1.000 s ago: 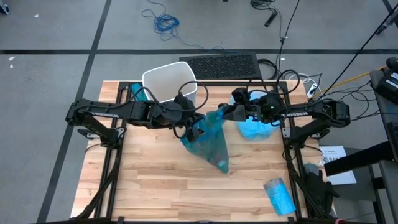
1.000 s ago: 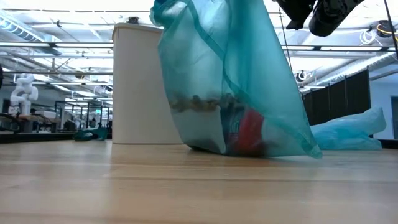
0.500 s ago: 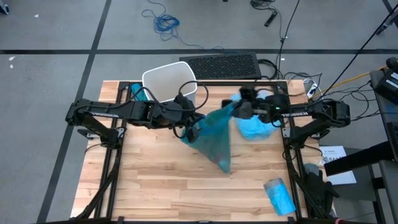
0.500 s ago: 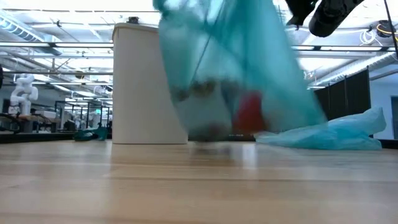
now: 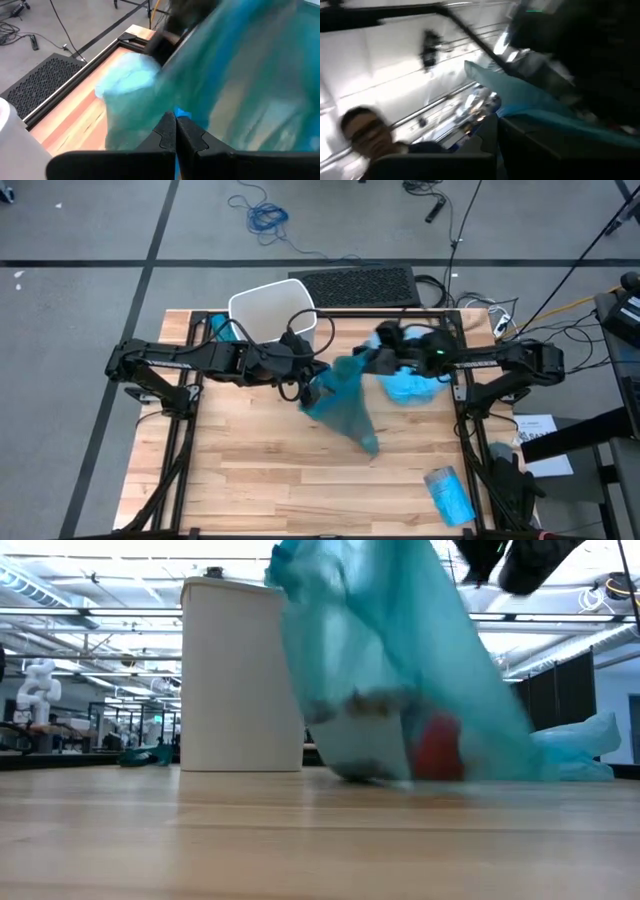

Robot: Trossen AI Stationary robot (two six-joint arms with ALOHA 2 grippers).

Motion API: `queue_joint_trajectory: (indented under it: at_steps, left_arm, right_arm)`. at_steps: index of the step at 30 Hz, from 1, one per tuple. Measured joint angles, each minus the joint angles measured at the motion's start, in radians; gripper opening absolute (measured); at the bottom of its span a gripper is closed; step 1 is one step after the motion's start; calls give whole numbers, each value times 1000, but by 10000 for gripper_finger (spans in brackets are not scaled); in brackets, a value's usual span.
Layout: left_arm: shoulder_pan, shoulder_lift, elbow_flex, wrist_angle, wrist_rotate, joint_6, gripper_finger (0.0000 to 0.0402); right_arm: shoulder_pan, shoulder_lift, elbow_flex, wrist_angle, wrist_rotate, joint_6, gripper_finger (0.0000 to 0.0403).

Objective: Place trash/remove bag and relplace
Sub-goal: Close the blue trash bag

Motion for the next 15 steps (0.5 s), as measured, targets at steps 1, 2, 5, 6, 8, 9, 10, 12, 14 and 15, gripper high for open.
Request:
queue_joint_trajectory:
  at_steps: [1,2,5,6,8,9,10,12,14,15]
  left_arm:
    - [0,0,0,7,0,2,0]
    - [0,0,0,19,0,11,0]
    - [0,0,0,78,21,51,0]
    - [1,0,0,106,36,62,0]
    - [5,0,0,146,49,84,0]
    - [6,0,0,152,51,92,0]
    - [8,0,0,146,52,97,0]
    - [16,0,0,124,52,96,0]
    - [20,2,0,120,52,96,0]
    - [21,2,0,121,51,96,0]
  right_arm:
    - [-1,-7,3,9,-7,9,0]
    - [-6,-9,0,9,-11,17,0]
    - [-12,11,-6,-79,9,6,0]
    - [-10,14,-12,-93,2,2,0]
    - [-6,3,-5,-38,-2,2,0]
    - [-8,-2,-3,-6,-1,10,0]
    - [-9,-2,-2,26,3,20,0]
    - [-11,6,-4,42,10,34,0]
    - [-17,6,-6,29,1,41,0]
    - [-17,4,-6,26,0,42,0]
